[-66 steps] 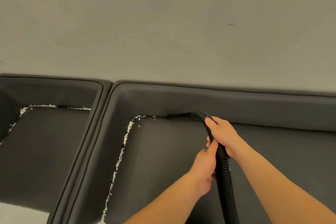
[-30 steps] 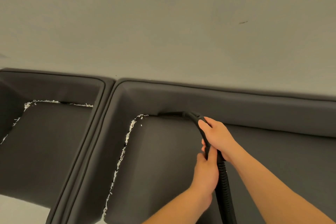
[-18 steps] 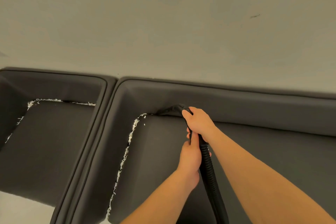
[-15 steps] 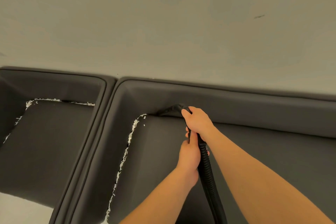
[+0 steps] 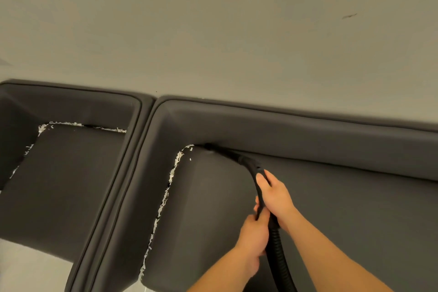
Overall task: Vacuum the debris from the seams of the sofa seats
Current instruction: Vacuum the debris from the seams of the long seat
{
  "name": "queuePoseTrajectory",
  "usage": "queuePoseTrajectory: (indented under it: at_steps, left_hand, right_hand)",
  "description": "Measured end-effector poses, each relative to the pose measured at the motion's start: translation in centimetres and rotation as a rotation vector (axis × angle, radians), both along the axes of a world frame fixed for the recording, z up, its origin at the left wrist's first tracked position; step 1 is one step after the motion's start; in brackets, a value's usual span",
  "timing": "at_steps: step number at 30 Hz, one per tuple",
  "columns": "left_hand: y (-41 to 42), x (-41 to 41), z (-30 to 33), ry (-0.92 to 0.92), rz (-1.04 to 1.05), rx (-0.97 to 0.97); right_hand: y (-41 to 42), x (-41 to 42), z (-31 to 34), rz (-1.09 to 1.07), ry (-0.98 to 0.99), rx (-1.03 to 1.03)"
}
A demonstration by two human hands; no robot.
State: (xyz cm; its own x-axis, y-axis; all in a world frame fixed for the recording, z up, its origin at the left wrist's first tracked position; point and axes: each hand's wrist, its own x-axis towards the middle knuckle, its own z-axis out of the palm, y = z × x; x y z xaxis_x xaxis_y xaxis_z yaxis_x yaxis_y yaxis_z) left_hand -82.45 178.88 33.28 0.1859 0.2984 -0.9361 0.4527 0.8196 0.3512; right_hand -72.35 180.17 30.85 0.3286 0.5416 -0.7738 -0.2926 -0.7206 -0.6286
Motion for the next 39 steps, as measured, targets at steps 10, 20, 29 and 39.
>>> queuePoseTrajectory:
  at_steps: [10, 20, 29, 39]
  left_hand:
    - [-1.3, -1.7, 1.4, -0.126, 0.154, 0.152]
    - [-0.2, -3.9, 0.3, -0.117, 0.245, 0.178]
    - [1.5, -6.6, 0.2, -0.087, 0.296, 0.115]
    - [0.3, -8.7, 0.6, -0.060, 0.281, 0.130]
  right_hand:
    - [2.6, -1.2, 4.7, 0.438, -0.425, 0.053]
    - [4.3, -4.1, 3.3, 0.456, -0.409, 0.050]
    - [6.2, -7.6, 1.6, 0.506, -0.449, 0.055]
    - [5.2, -10.2, 2.2, 0.538, -0.487, 0.047]
